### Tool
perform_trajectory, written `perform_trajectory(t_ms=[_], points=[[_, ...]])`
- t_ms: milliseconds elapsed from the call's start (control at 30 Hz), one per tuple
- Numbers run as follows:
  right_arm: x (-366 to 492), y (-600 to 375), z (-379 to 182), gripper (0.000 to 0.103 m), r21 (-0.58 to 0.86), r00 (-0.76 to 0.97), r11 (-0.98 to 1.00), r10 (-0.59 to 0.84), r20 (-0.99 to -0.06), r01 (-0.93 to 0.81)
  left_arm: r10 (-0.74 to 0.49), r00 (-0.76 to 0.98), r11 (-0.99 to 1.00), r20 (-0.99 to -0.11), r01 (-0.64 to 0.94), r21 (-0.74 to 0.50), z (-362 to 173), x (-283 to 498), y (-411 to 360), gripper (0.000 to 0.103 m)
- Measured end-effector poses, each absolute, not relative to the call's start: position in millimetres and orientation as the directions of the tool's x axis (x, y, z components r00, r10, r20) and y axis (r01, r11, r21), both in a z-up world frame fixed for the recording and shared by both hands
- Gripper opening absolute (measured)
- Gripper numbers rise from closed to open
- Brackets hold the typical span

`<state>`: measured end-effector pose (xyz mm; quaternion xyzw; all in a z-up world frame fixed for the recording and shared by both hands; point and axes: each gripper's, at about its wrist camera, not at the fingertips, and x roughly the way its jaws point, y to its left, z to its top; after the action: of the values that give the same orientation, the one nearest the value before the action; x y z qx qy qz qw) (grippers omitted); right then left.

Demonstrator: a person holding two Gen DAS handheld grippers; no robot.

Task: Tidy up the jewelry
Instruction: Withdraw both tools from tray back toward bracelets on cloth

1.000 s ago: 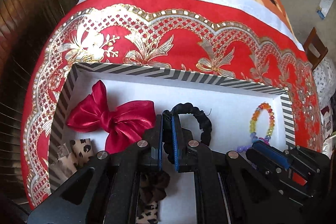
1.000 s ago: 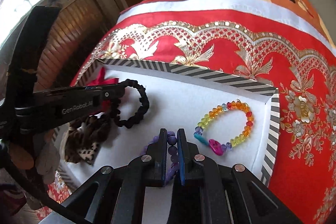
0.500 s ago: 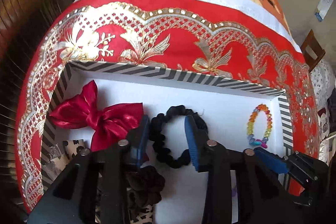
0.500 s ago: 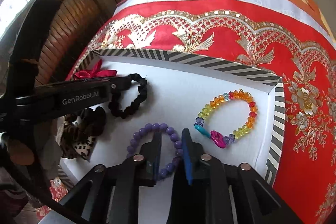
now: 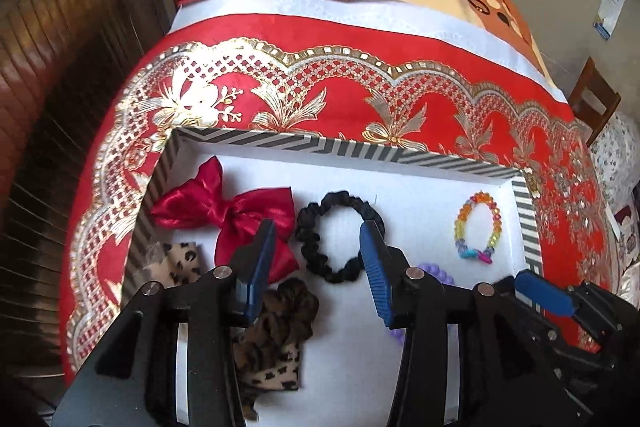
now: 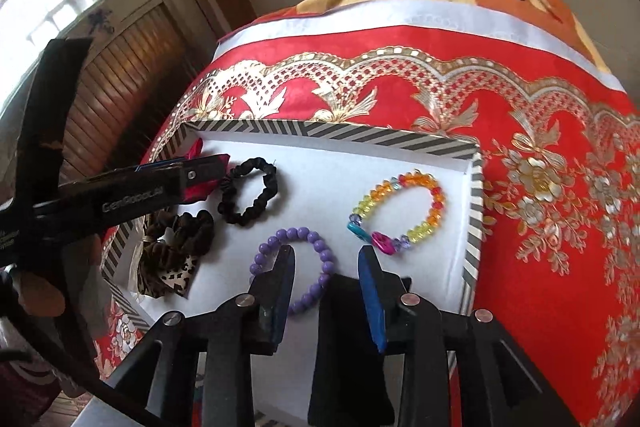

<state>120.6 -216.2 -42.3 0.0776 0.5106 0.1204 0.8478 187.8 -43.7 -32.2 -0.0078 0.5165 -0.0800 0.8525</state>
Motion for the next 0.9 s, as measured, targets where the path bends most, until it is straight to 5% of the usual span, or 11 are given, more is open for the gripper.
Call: perform_trajectory(t_ms=[900], points=[[12,-228,-4,0.043,0.226,0.543,0.973,0.217,-0.811,-0.052,-0.025,0.541,0.995,-0.84,0.094,0.031,-1,53,-38,0.043]])
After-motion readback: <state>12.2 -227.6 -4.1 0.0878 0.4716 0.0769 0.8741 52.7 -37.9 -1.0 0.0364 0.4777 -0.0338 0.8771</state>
